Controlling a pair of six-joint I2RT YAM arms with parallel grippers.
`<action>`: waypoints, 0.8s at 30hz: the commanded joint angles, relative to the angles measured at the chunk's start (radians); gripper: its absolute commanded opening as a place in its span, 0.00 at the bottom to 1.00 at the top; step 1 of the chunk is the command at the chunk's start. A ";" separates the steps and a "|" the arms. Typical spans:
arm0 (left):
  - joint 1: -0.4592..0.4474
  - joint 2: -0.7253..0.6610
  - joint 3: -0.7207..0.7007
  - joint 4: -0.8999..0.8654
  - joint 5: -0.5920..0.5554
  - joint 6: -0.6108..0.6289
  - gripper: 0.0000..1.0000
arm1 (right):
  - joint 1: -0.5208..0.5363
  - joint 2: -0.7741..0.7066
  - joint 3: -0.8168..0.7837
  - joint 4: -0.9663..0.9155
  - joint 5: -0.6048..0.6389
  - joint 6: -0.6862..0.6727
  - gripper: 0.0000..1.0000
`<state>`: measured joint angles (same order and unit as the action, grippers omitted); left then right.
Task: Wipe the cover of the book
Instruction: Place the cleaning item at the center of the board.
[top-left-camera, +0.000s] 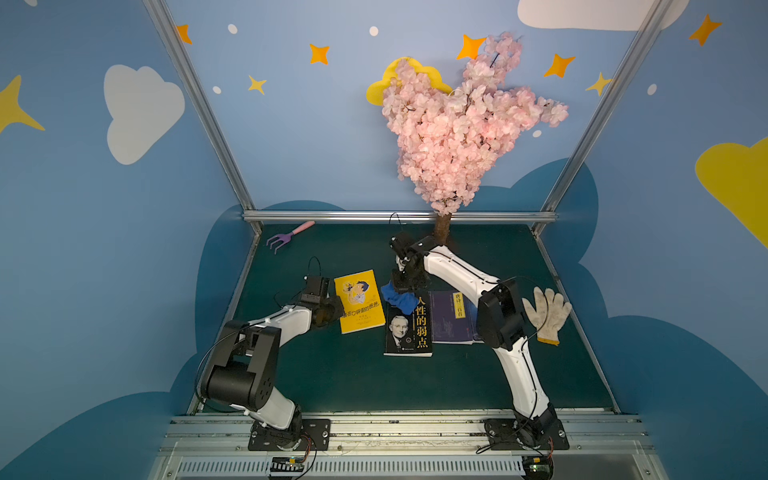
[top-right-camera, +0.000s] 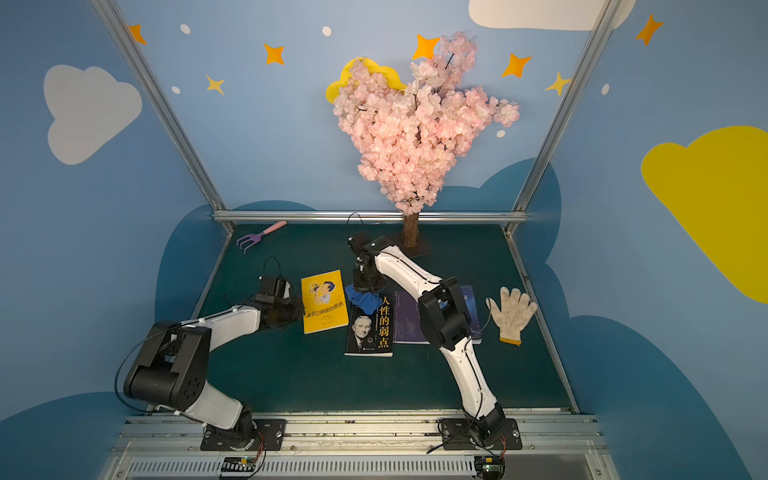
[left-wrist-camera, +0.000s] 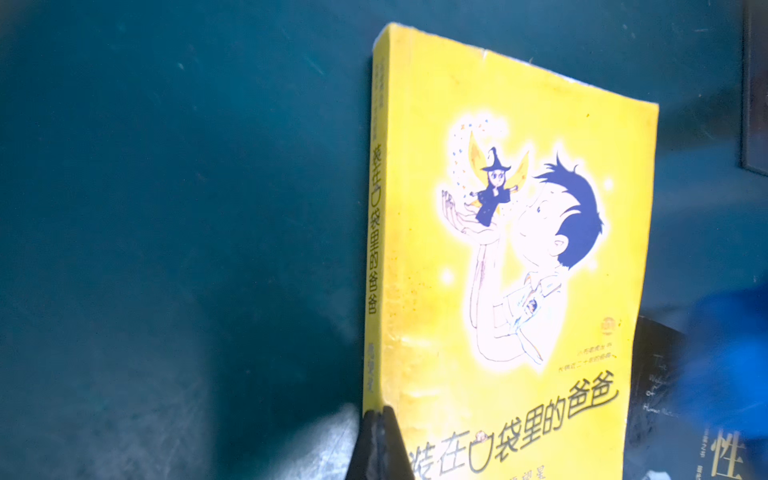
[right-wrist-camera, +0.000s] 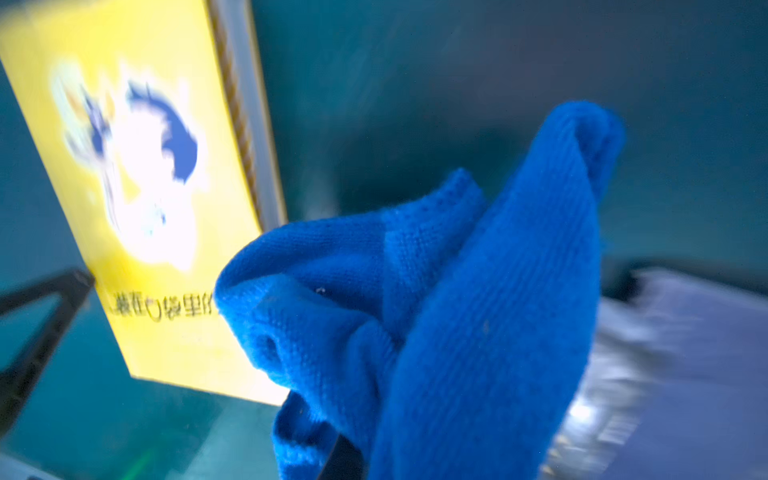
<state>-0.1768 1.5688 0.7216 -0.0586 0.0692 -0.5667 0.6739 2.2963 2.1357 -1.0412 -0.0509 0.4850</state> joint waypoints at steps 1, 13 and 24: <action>-0.012 0.014 -0.021 -0.053 0.057 0.012 0.03 | -0.040 0.035 0.101 -0.104 0.057 -0.043 0.00; -0.012 0.028 -0.015 -0.042 0.090 0.007 0.03 | -0.137 0.108 0.252 -0.117 -0.037 0.008 0.83; -0.010 0.019 -0.024 -0.041 0.090 0.011 0.03 | -0.155 -0.189 0.121 -0.152 0.132 -0.077 0.83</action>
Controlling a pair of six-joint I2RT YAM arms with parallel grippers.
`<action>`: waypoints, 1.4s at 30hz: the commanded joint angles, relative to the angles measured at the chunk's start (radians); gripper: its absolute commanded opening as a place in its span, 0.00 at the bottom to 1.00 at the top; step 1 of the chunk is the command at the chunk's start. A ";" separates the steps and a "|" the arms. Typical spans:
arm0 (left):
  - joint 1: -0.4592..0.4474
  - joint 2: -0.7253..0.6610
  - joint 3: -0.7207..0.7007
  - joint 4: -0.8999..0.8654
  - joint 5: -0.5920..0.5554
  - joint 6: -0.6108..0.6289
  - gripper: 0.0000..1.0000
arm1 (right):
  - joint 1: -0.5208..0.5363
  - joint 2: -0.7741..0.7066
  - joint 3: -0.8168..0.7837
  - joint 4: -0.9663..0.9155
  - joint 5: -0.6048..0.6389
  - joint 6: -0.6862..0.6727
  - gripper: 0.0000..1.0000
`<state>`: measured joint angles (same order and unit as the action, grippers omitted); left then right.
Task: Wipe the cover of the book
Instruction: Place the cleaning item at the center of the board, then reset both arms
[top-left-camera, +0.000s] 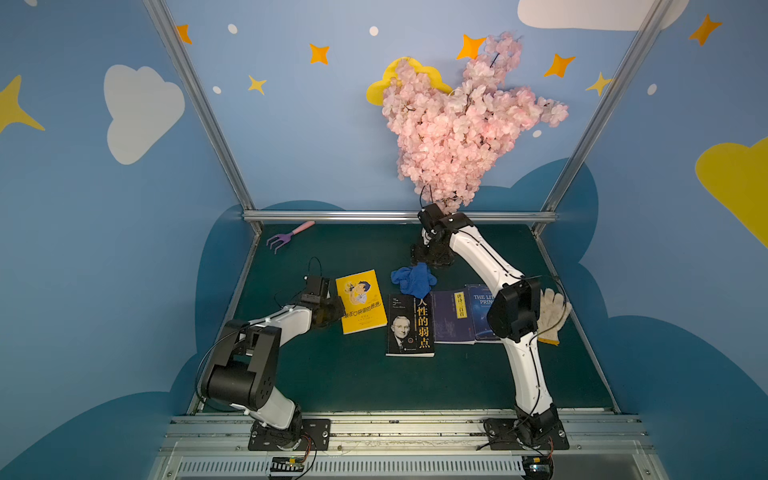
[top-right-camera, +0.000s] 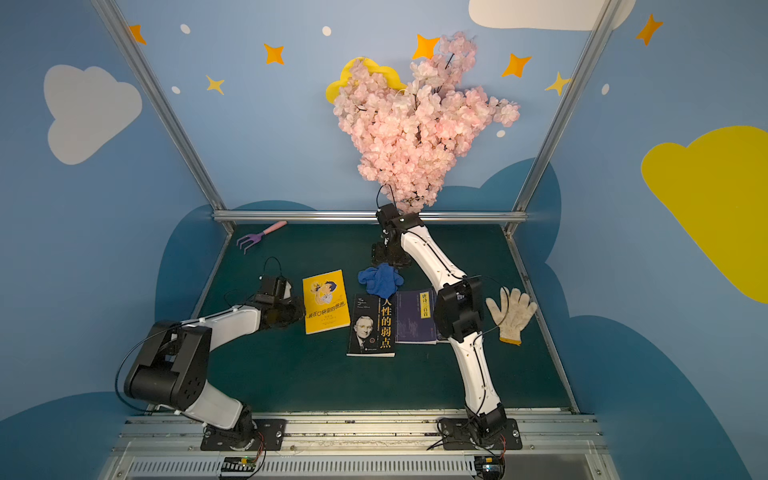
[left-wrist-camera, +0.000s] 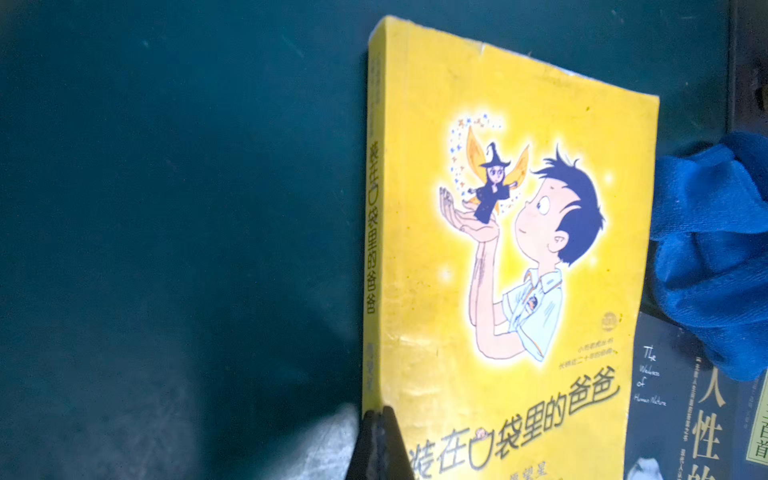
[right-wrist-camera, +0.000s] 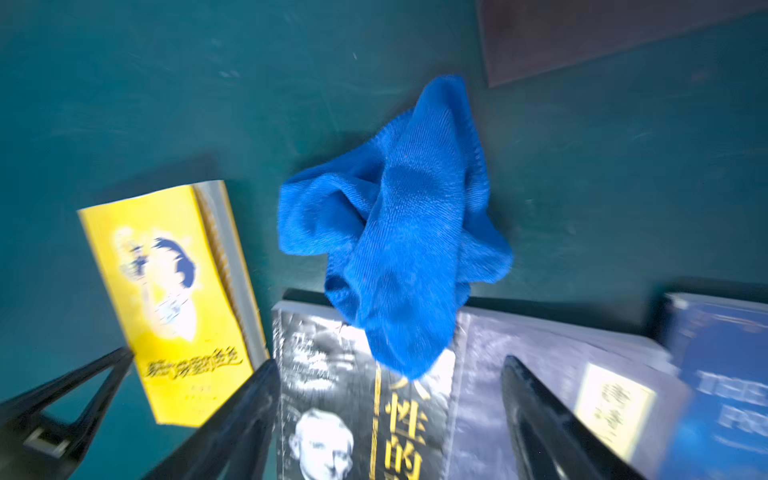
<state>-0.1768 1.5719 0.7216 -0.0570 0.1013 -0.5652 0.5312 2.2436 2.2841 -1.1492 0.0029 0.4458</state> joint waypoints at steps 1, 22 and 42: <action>-0.010 0.017 -0.022 -0.042 0.062 0.009 0.03 | -0.013 -0.182 -0.066 -0.041 0.113 -0.050 0.83; -0.010 -0.138 -0.097 -0.017 -0.056 0.014 0.30 | -0.161 -0.793 -1.410 0.954 0.766 -0.320 0.68; -0.075 -0.360 -0.204 0.107 -0.222 0.108 1.00 | -0.442 -0.756 -1.853 1.853 0.225 -0.406 0.92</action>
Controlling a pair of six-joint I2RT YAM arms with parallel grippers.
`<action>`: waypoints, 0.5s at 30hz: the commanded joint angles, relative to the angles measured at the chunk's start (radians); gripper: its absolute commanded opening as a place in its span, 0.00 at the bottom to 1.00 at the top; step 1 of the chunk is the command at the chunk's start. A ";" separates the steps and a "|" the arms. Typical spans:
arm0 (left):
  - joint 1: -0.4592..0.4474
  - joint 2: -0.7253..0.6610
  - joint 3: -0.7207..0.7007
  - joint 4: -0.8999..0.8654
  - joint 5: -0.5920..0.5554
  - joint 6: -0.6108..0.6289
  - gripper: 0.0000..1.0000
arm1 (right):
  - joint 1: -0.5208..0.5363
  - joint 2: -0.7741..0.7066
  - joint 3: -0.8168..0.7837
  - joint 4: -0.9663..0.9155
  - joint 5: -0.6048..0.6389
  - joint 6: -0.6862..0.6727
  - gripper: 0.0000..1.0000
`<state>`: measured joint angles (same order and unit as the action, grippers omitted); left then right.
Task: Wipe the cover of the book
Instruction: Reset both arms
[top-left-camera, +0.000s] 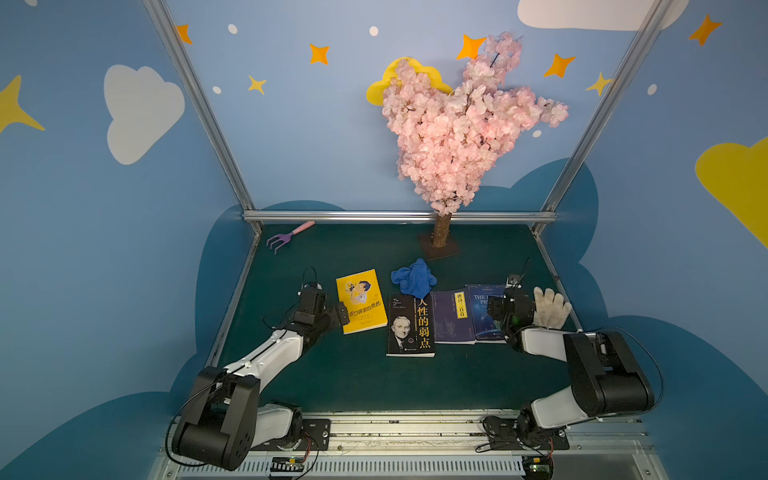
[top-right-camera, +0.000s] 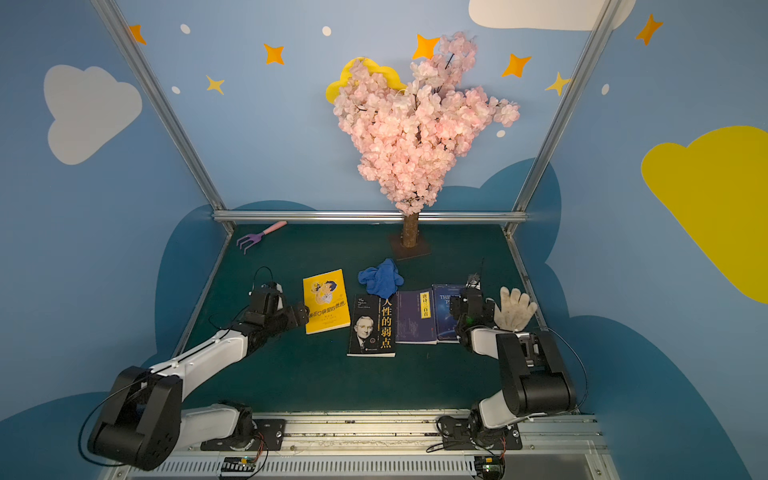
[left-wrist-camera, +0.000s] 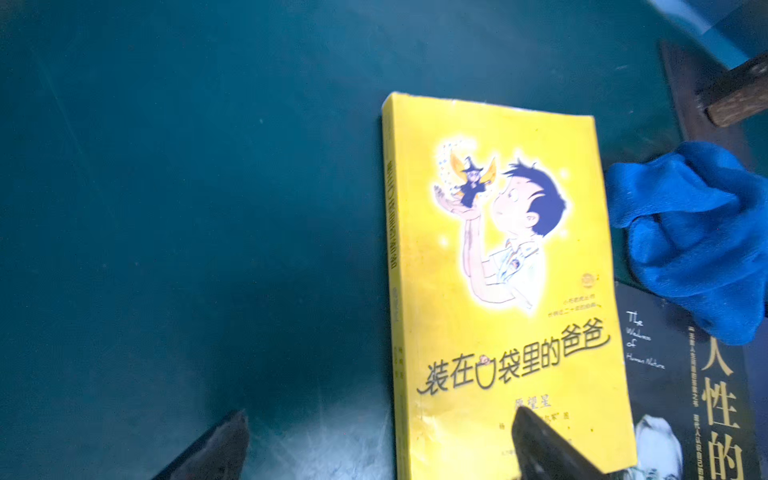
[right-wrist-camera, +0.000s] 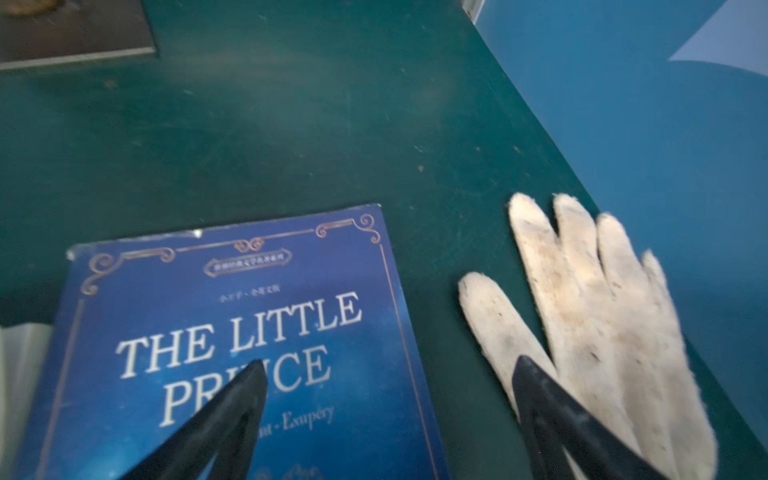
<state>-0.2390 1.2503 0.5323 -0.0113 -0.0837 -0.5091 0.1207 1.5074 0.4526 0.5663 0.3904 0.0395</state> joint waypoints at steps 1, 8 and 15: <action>-0.015 -0.056 -0.025 0.076 -0.026 0.061 1.00 | -0.039 -0.021 -0.030 0.154 -0.168 0.005 0.94; -0.016 -0.229 -0.063 0.160 -0.170 0.221 1.00 | -0.036 -0.032 0.006 0.050 -0.252 -0.060 0.94; -0.010 -0.398 -0.362 0.688 -0.300 0.517 1.00 | -0.036 -0.033 0.006 0.050 -0.251 -0.060 0.94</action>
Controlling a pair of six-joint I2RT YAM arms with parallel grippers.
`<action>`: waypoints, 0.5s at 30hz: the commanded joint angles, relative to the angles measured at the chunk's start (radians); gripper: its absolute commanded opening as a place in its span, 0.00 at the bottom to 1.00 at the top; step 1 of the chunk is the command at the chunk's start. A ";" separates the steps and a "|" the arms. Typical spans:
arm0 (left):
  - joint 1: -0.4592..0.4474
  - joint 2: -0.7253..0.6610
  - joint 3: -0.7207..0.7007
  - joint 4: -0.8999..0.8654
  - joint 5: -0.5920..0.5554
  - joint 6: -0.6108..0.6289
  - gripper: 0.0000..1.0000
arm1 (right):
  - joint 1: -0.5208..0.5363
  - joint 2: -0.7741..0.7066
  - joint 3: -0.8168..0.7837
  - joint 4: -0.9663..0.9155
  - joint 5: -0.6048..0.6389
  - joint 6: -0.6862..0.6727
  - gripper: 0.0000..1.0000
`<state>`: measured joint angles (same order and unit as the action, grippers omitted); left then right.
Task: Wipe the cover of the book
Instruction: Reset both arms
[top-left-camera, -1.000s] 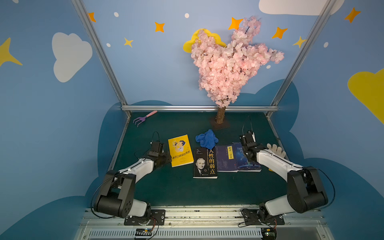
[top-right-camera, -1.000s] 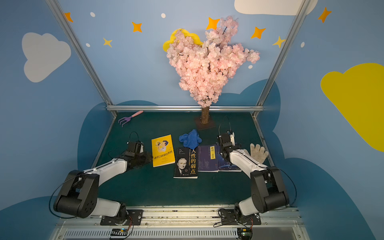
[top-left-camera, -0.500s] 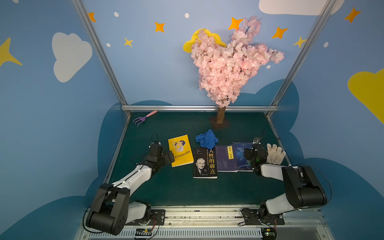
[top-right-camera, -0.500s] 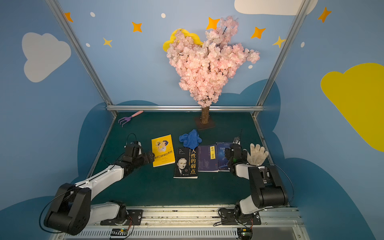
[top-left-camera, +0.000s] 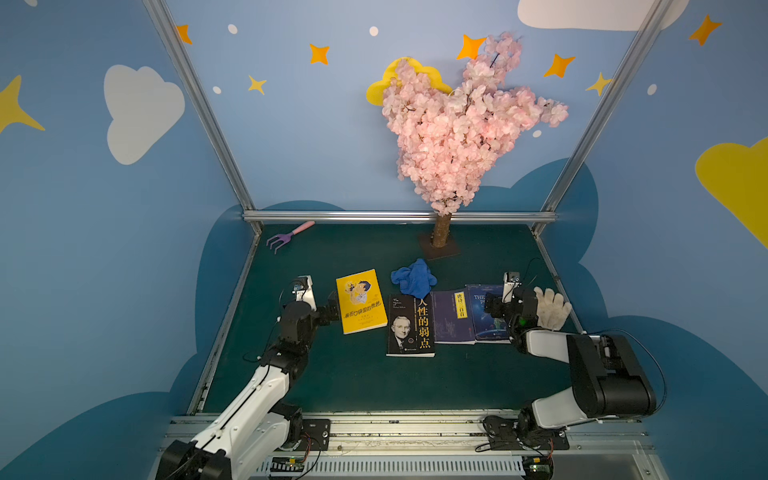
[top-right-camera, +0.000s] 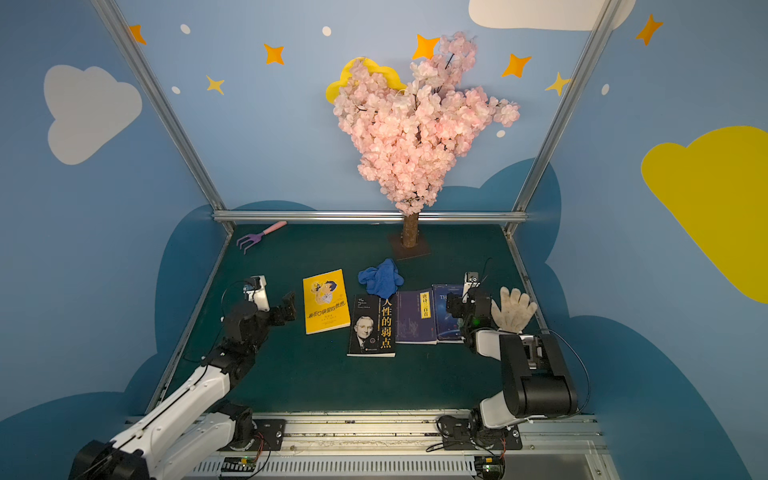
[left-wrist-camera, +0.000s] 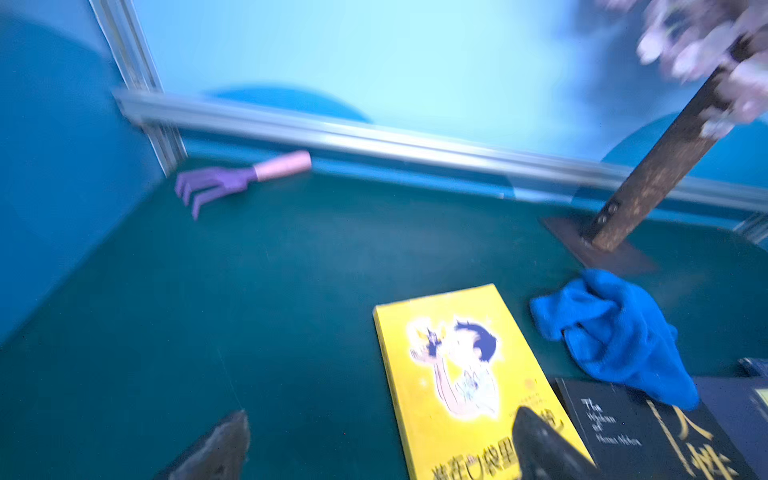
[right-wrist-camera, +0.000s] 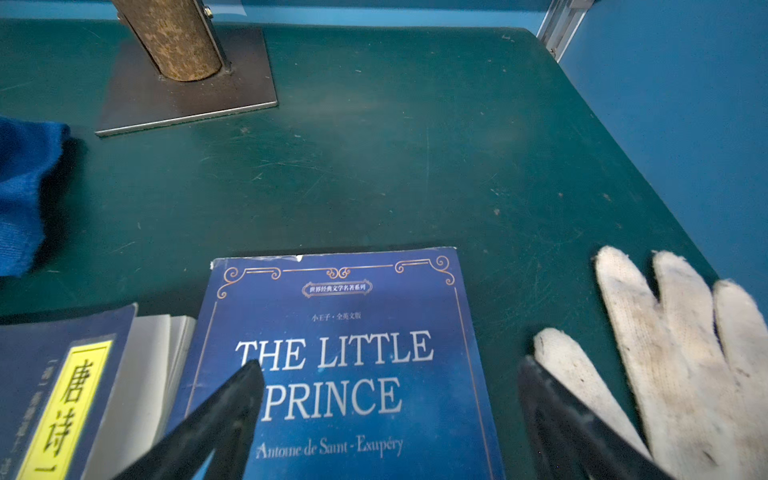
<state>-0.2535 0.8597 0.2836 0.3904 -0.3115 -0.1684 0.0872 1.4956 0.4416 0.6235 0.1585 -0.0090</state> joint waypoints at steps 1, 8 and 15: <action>0.008 0.002 -0.162 0.390 -0.066 0.232 1.00 | -0.003 -0.020 0.018 -0.007 -0.019 -0.012 0.94; 0.039 0.147 -0.150 0.402 0.027 0.290 1.00 | -0.003 -0.022 0.018 -0.007 -0.018 -0.012 0.94; 0.098 0.520 -0.125 0.747 0.048 0.272 1.00 | -0.001 -0.020 0.017 -0.007 -0.017 -0.013 0.94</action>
<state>-0.1799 1.3041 0.1234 0.9440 -0.3054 0.1005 0.0872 1.4952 0.4416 0.6235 0.1474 -0.0093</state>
